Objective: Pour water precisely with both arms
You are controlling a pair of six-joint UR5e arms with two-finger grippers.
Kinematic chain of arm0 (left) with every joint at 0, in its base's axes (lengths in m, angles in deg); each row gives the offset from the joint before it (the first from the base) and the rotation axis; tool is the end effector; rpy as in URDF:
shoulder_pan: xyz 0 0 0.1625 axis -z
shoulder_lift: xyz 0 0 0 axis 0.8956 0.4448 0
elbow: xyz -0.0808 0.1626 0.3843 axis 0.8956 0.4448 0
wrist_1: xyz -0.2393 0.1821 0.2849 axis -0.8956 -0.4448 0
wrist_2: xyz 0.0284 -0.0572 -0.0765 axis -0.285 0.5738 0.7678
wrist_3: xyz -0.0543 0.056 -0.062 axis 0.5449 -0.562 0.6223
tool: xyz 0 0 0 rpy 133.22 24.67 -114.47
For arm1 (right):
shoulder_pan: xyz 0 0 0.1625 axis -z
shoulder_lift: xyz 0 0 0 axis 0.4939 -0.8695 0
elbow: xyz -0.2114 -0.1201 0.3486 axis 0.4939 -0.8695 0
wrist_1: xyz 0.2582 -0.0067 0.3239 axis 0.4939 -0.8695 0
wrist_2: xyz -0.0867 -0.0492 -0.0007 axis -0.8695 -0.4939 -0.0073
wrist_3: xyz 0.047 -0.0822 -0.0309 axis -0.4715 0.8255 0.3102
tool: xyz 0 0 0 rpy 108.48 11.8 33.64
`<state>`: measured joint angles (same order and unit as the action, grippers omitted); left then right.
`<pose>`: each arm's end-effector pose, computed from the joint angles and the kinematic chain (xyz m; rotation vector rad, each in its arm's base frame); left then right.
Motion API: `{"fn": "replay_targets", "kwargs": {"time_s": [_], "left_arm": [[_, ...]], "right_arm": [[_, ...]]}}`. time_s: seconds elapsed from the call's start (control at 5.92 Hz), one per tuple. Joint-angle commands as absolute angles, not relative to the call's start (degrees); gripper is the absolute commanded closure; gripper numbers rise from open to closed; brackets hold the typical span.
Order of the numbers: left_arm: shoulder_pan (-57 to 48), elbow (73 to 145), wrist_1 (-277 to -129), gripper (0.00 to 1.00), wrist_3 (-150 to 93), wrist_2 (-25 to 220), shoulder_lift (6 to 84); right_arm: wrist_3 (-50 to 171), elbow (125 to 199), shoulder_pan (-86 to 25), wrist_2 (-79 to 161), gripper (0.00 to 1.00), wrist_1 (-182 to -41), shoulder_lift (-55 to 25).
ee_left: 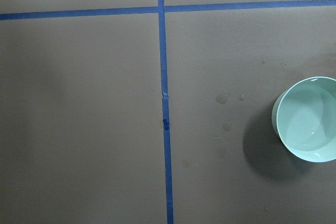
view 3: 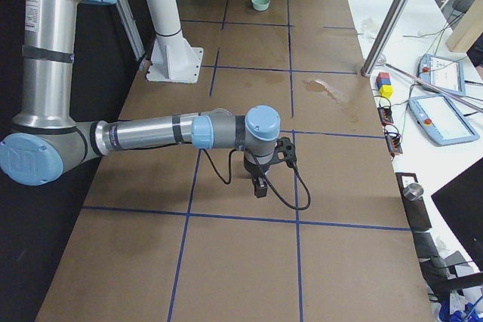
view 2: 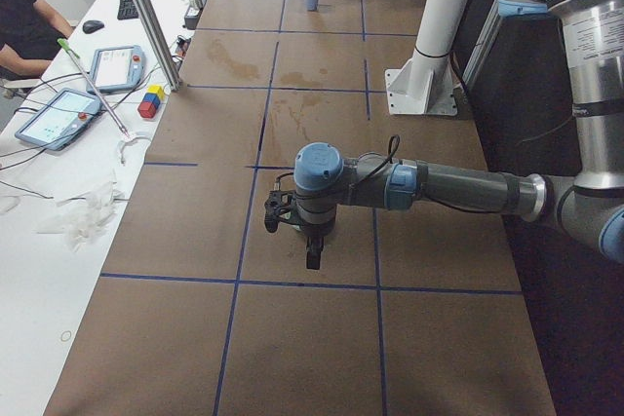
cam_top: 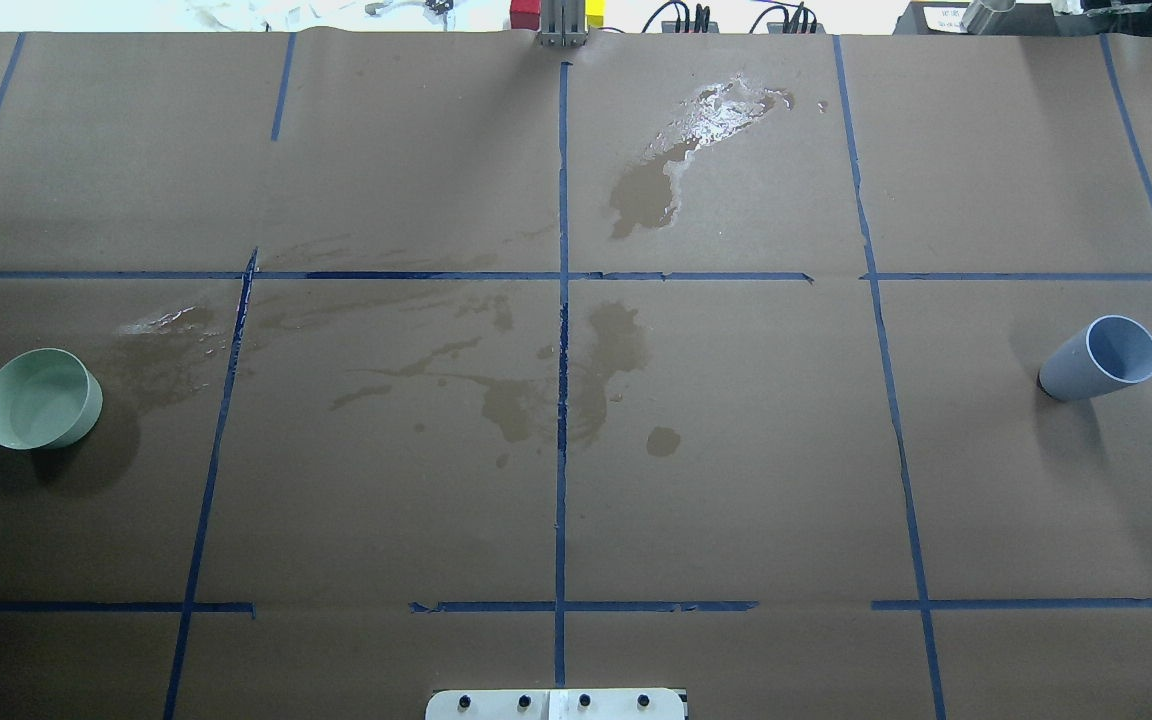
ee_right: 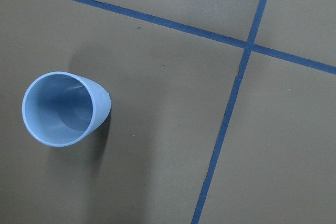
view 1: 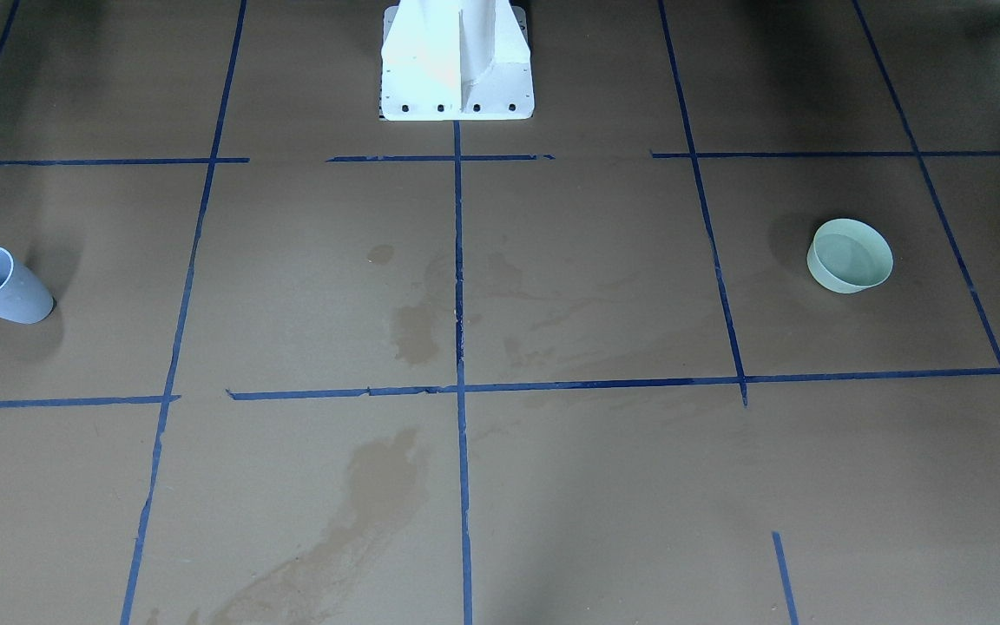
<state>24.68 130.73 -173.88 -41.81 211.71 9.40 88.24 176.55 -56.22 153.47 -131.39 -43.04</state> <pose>-0.0509 -0.3793 0.5879 0.0455 0.7951 0.0303 0.0309 -0.4330 0.5861 0.0901 -0.7908 -0.2701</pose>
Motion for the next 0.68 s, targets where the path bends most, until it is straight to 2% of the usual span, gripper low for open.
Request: {"fn": "replay_targets", "kwargs": {"time_s": [0.0,0.51], "left_arm": [[24.6,132.0,-174.1,0.0,-41.7,211.3,8.2],[24.7,132.1,-173.3,0.0,-41.3,214.8,7.5]], "right_arm": [[88.1,177.2,-56.1,154.0,0.0,-131.5,-43.5],[88.1,177.4,-56.1,153.8,0.0,-131.4,-43.7]]}}
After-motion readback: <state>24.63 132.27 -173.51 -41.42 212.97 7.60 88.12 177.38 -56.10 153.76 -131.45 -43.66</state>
